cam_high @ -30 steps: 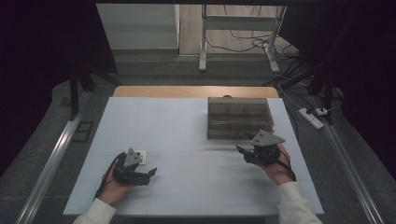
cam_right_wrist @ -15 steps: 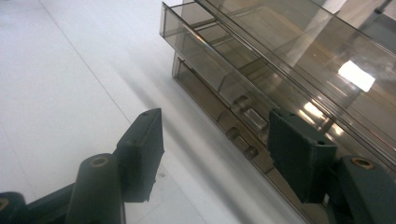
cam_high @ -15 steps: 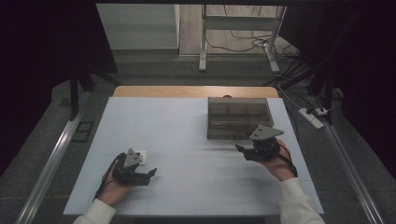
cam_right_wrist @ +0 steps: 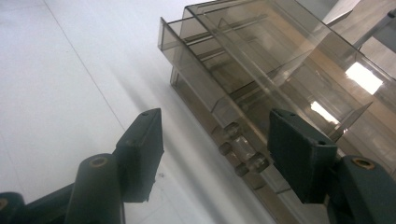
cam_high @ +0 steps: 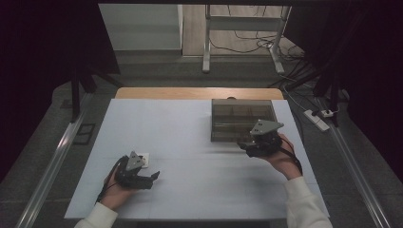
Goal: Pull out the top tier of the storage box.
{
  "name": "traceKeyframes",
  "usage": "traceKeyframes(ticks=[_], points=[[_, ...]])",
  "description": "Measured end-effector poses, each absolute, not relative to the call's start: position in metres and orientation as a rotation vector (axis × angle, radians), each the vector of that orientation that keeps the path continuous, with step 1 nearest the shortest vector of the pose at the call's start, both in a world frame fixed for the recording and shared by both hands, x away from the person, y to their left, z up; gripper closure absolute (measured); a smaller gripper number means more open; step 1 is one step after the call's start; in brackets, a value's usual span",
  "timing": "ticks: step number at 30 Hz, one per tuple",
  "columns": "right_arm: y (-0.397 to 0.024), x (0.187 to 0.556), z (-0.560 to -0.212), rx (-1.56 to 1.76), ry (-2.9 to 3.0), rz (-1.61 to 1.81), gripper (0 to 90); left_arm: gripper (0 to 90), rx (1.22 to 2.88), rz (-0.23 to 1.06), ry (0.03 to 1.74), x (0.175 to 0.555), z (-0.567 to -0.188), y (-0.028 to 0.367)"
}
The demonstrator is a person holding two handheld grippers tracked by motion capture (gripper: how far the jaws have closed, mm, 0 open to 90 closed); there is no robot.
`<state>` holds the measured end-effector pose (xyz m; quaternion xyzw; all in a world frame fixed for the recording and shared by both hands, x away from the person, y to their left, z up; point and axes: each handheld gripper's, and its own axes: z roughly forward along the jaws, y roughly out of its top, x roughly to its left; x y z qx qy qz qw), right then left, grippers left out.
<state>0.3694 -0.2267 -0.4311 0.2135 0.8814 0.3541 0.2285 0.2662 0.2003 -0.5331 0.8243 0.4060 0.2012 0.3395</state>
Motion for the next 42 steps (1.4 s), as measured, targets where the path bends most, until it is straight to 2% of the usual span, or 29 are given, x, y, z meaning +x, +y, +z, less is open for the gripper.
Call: traceKeyframes(ticks=[25, 42], points=[[-0.208, 0.404, -0.435, 0.568, 2.528, 0.891, 36.7, 11.6, 2.15, 0.531, 1.059, 0.265, -0.533, 0.2], [-0.199, 0.407, -0.44, 0.521, 2.579, 0.834, 44.1, 11.6, 2.15, 0.538, 1.062, 0.265, -0.533, 0.201]])
